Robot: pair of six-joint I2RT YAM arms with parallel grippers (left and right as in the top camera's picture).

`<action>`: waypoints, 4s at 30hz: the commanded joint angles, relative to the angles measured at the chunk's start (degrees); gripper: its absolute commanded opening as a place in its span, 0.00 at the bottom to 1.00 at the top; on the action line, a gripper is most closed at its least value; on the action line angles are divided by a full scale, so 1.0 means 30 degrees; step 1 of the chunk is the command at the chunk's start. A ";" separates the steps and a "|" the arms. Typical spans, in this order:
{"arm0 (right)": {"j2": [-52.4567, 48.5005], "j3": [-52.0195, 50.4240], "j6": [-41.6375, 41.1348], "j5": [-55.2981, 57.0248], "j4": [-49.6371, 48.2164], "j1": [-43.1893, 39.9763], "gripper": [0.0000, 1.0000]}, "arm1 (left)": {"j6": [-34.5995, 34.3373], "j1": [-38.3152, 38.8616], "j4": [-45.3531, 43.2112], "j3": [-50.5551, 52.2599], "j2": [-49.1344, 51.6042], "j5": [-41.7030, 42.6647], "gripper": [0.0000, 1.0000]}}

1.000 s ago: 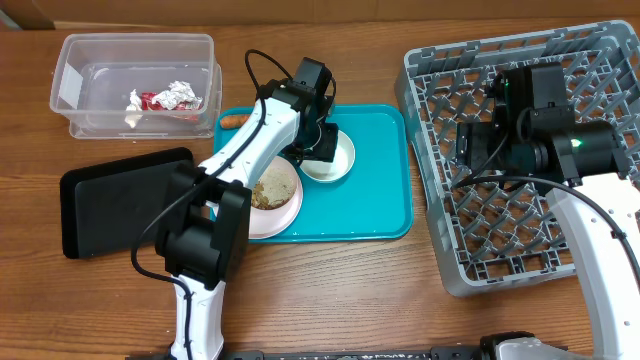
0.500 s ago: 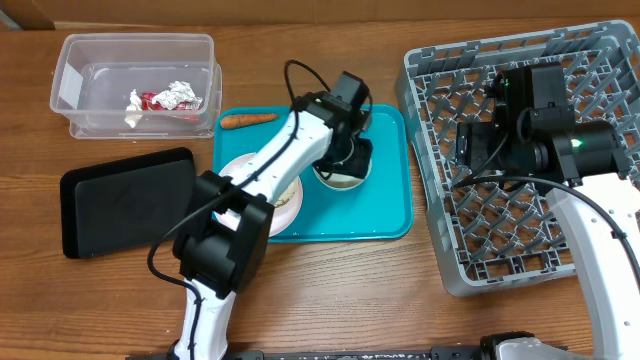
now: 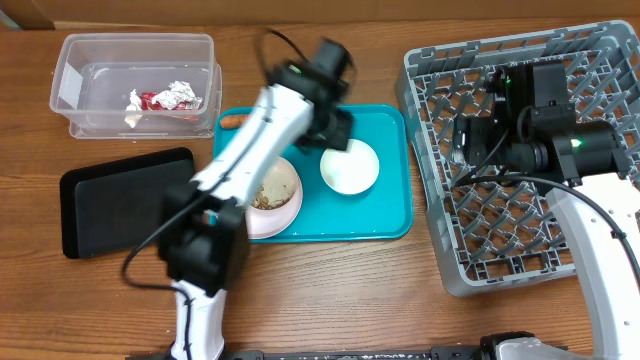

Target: Sort waste into correct bins and load items into the dishwasher

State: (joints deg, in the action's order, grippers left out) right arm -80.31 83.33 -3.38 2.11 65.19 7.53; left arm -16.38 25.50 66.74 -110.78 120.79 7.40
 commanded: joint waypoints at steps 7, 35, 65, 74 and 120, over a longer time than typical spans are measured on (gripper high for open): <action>-0.2244 0.0211 -0.0080 -0.6105 -0.2149 0.0656 0.85 | -0.1654 -0.5690 0.5770 -0.2149 -0.5727 -0.4160 0.64; -1.0673 0.0204 -0.3483 -0.0984 -0.4284 0.5508 0.63 | -0.5202 -0.9493 0.4634 0.9814 -1.5737 -0.7417 0.84; -0.3745 0.2856 -0.3257 0.8349 -0.2900 0.2681 0.04 | -0.5187 -0.9486 0.1668 1.1198 -1.5052 -0.5078 0.87; -0.4532 0.2310 -0.4889 2.2425 -0.5821 -0.2382 0.04 | -0.5115 -0.9486 0.1625 1.1198 -1.5052 -0.5085 0.88; -1.3376 0.2244 -0.4473 2.1274 -0.8284 -0.7359 0.43 | -0.5122 -0.9486 0.1574 1.1198 -1.5052 -0.3934 0.88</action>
State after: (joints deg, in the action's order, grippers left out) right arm -119.77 90.30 -16.51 66.78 39.57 -16.32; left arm -31.40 -2.74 71.94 -77.21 75.35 -4.89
